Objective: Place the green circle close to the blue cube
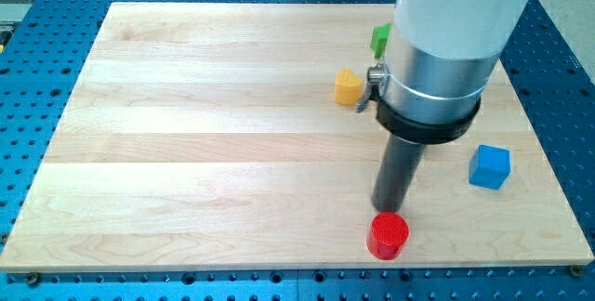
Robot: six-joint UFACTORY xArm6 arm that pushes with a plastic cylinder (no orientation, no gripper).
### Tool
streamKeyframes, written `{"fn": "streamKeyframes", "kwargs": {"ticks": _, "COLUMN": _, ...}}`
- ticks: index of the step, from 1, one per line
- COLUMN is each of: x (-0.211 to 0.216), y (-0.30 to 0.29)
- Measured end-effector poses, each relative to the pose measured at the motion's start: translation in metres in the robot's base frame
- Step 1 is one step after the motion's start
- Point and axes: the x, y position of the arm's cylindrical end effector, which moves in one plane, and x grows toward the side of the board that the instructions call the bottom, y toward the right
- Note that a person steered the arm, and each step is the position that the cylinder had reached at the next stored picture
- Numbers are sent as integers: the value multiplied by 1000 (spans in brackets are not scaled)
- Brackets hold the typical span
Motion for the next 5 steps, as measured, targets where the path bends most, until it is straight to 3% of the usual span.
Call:
{"fn": "streamKeyframes", "kwargs": {"ticks": 1, "x": 55, "y": -37}}
{"fn": "streamKeyframes", "kwargs": {"ticks": 3, "x": 56, "y": -45}}
{"fn": "streamKeyframes", "kwargs": {"ticks": 4, "x": -15, "y": -16}}
{"fn": "streamKeyframes", "kwargs": {"ticks": 5, "x": -95, "y": -24}}
